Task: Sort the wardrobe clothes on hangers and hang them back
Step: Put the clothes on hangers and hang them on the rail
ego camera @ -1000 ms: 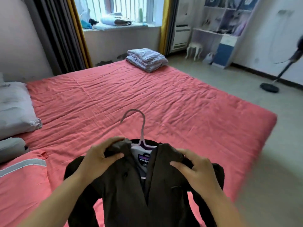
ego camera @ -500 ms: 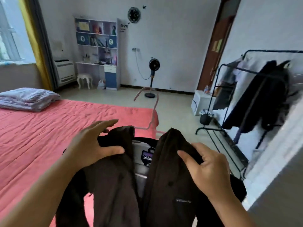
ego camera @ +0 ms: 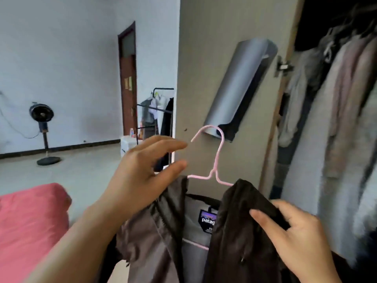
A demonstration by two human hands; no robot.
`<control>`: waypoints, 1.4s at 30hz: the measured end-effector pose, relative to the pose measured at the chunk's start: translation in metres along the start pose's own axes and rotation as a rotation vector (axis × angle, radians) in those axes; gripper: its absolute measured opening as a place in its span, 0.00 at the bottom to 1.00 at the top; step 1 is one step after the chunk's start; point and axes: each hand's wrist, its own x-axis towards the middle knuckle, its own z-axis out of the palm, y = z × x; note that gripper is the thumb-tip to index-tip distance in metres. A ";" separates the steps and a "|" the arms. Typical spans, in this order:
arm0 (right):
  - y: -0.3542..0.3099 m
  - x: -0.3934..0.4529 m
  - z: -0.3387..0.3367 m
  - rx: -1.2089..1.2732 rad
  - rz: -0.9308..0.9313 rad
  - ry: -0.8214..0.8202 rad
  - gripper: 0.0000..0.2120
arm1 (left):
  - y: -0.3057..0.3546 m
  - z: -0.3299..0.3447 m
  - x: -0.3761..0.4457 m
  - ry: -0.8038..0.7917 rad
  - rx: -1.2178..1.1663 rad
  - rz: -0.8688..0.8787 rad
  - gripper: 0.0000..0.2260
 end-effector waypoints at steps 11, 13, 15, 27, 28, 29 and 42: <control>0.075 0.023 -0.134 -0.289 0.335 0.264 0.13 | 0.089 0.226 0.109 -0.345 -0.364 0.197 0.15; 0.085 0.025 -0.158 -0.306 0.370 0.335 0.14 | 0.112 0.260 0.121 -0.368 -0.466 0.246 0.17; 0.087 0.027 -0.173 -0.336 0.403 0.381 0.13 | 0.126 0.283 0.126 -0.363 -0.541 0.256 0.21; 0.080 0.058 -0.216 -0.664 0.653 0.631 0.06 | 0.200 0.381 0.178 -0.379 -1.055 0.164 0.02; 0.077 0.061 -0.216 -0.678 0.649 0.633 0.06 | 0.204 0.384 0.185 -0.389 -1.099 0.153 0.02; 0.075 0.064 -0.216 -0.691 0.635 0.619 0.06 | 0.207 0.387 0.190 -0.401 -1.135 0.144 0.02; 0.026 0.080 -0.239 -0.363 0.594 0.167 0.25 | 0.216 0.390 0.211 -0.514 -1.375 0.098 0.17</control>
